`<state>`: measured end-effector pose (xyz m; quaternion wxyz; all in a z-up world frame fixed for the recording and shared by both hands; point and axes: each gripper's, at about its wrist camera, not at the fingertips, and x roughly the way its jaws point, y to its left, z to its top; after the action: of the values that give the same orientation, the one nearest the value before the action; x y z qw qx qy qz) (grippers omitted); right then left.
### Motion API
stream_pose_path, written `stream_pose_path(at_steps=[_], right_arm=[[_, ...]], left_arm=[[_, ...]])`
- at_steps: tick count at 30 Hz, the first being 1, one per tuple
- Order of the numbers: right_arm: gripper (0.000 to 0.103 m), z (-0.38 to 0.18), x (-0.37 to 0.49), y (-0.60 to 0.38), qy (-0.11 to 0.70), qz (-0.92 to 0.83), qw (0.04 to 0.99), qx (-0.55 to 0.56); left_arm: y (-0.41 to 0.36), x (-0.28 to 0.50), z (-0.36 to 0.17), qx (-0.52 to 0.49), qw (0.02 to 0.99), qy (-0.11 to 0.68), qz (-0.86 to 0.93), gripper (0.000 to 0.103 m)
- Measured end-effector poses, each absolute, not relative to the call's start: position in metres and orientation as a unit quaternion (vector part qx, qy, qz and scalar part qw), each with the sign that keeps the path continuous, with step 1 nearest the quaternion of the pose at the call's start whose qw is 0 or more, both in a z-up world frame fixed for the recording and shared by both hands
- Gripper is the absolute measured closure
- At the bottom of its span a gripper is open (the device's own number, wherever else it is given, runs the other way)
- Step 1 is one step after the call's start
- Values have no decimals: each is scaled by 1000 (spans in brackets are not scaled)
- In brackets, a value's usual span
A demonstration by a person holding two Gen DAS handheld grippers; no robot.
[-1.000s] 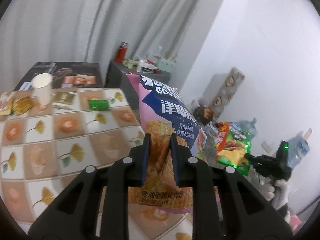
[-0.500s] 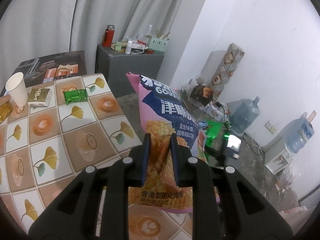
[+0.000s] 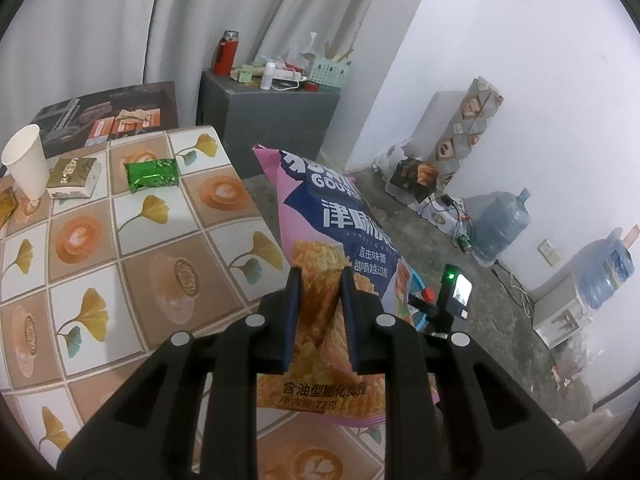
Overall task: Collect trash
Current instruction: 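Carry both chip bags to the basket and open the right tool over it, then lower the pink chip bag into the basket and open the left tool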
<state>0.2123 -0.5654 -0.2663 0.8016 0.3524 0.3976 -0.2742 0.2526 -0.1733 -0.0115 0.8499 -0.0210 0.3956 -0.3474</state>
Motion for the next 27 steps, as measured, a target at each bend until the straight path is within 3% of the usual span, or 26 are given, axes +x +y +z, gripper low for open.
stream_pose_path(at_steps=[6, 8, 9, 10, 15, 18, 27], right_arm=[[64, -296, 240, -590, 423, -270, 783, 368], [82, -304, 251, -590, 434, -262, 781, 364], [96, -309, 261, -586, 441, -255, 782, 359], [98, -311, 266, -585, 445, -252, 783, 353], [99, -321, 301, -557, 470, -241, 795, 300], [99, -314, 295, -549, 451, -231, 799, 323], [96, -262, 160, -536, 357, -207, 811, 415]], left_arm=[[-182, 249, -11, -14, 848, 395, -354, 85], [-183, 248, -10, -11, 848, 394, -353, 85], [-184, 247, -10, -10, 848, 395, -353, 85], [-184, 248, -9, -8, 849, 395, -352, 85], [-184, 248, -8, -2, 850, 395, -348, 85], [-184, 249, -7, -4, 851, 396, -345, 85], [-232, 257, -12, 42, 832, 413, -369, 85]])
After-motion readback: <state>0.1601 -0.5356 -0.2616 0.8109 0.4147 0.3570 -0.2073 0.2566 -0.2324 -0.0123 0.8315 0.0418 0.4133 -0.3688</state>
